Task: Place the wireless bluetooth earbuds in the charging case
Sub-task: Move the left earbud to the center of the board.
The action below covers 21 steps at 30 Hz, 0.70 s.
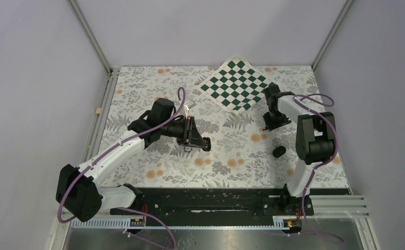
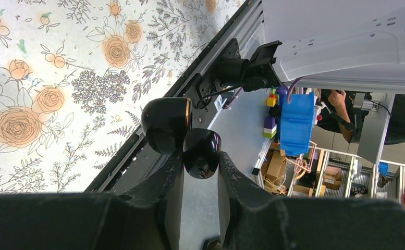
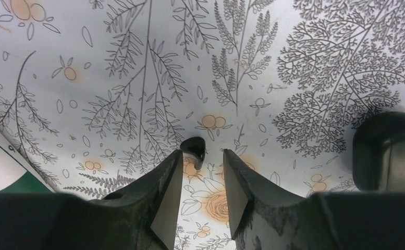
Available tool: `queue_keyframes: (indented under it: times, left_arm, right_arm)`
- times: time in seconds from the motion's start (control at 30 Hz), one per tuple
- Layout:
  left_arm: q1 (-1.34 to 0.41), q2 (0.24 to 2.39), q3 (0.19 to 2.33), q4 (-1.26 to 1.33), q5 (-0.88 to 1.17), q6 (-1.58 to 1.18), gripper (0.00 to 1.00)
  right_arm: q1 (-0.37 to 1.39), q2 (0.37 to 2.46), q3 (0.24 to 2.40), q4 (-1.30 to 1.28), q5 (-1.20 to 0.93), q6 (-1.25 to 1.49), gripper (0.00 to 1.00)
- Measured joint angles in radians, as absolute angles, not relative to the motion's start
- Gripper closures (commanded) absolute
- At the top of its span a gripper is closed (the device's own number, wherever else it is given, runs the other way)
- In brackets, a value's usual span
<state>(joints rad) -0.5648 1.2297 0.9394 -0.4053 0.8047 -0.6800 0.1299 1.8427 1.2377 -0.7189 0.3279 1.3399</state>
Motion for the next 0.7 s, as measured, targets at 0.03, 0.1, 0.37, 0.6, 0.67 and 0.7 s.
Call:
queue_keyframes:
  times: [0.03,0.1,0.37,0.6,0.67,0.7]
  left_arm:
    - [-0.565,1.23,0.939,-0.403,0.805,-0.68,1.0]
    - [-0.565,1.23,0.939,-0.4,0.805,-0.68,1.0]
    - [-0.565,1.232,0.939,-0.397,0.806,-0.678,1.0]
    - [-0.565,1.232,0.939,-0.394,0.81,-0.678,1.0]
    - [-0.565,1.232,0.939,-0.394,0.812,-0.677,1.0]
    - [-0.565,1.232,0.939,-0.394,0.812,-0.678,1.0]
  right_arm:
    - [0.13,1.85,1.248,-0.725,0.332,1.332,0.6]
    - [0.13,1.871,1.278,-0.741,0.333,1.313,0.6]
    - [0.13,1.914,1.345,-0.778,0.331,1.233,0.61]
    - [0.131,1.955,1.398,-0.816,0.319,1.139,0.62]
    - [0.132,1.962,1.404,-0.827,0.319,1.114,0.62]
    - [0.132,1.964,1.406,-0.831,0.319,1.106,0.62]
